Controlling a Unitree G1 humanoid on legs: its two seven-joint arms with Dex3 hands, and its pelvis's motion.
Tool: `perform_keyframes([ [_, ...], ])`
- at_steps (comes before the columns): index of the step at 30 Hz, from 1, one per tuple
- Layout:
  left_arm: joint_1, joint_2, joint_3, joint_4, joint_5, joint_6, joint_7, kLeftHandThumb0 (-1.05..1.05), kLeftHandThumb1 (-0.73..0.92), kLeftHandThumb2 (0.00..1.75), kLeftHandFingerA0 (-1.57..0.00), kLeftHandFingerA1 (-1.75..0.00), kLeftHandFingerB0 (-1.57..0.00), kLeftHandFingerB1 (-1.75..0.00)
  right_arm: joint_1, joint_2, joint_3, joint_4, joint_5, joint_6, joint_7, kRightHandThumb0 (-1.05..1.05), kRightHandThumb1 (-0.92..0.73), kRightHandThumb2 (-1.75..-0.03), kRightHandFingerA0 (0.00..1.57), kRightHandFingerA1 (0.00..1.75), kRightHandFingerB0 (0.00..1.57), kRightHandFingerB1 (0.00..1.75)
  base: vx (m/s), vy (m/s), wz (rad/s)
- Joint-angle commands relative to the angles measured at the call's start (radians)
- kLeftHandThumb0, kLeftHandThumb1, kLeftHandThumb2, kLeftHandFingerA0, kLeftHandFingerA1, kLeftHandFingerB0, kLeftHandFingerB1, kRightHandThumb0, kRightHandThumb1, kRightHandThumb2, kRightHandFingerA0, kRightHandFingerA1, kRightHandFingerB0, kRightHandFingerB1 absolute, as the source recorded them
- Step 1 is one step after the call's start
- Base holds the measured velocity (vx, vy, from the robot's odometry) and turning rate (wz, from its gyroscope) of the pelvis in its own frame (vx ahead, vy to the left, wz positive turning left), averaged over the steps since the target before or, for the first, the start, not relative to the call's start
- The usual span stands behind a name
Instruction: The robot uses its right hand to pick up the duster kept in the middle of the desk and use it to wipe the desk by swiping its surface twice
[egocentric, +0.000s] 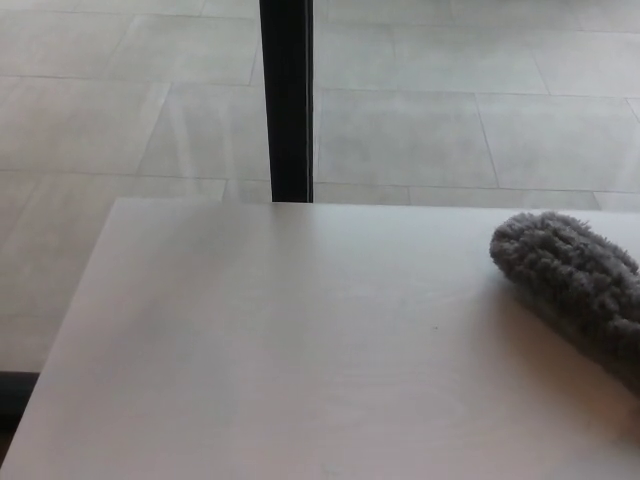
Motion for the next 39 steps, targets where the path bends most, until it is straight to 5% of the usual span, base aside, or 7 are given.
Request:
perform_keyframes([
  [1,0.022,0.009,-0.009,-0.022,-0.008,-0.070,-0.040,-0.55,0.65,0.59,-0.47,-0.61,-0.53,-0.45,0.091,-0.123,-0.157,0.038,0.188,0.140,0.197,-0.36,-0.63,-0.62,0.87,1.45,0.76,0.71,0.00,0.000,0.00],
  [12,0.012,0.008,0.002,-0.017,-0.028,-0.057,-0.047,-0.52,0.65,0.60,-0.47,-0.63,-0.54,-0.47,0.085,-0.052,-0.130,-0.006,0.154,0.130,0.189,-0.44,-0.58,-0.57,0.91,1.21,0.79,0.63,0.00,0.000,0.00],
  [13,0.011,0.008,0.002,-0.016,-0.027,-0.056,-0.039,-0.53,0.64,0.59,-0.53,-0.60,-0.58,-0.47,0.082,-0.038,-0.104,-0.014,0.132,0.109,0.160,-0.45,-0.58,-0.61,0.96,1.50,0.75,1.13,0.00,0.000,0.00],
  [17,0.013,0.011,-0.014,-0.014,-0.012,-0.081,-0.037,-0.55,0.65,0.60,-0.51,-0.60,-0.56,-0.46,0.050,0.018,-0.015,-0.041,0.097,0.069,0.094,-0.41,-0.60,-0.75,0.99,1.55,0.82,0.89,0.00,0.000,0.00],
  [20,0.010,0.014,-0.017,-0.020,-0.012,-0.071,-0.032,-0.55,0.65,0.60,-0.50,-0.60,-0.55,-0.45,0.018,0.040,0.011,-0.064,0.098,0.082,0.088,-0.42,-0.63,-0.69,0.97,1.60,0.87,1.04,0.00,0.000,0.00],
  [24,0.012,0.019,-0.013,-0.018,-0.017,-0.078,-0.039,-0.55,0.64,0.59,-0.53,-0.63,-0.58,-0.46,-0.005,0.028,0.028,-0.130,0.108,0.026,0.117,-0.38,-0.63,-0.64,0.97,1.42,0.82,0.55,0.00,0.000,0.00],
  [39,-0.002,0.019,0.011,-0.006,-0.039,-0.059,-0.051,-0.53,0.61,0.59,-0.49,-0.66,-0.54,-0.48,-0.021,0.030,0.053,-0.256,0.112,-0.027,0.147,-0.38,-0.72,-0.64,0.90,1.43,0.72,0.58,0.00,0.000,0.00],
])
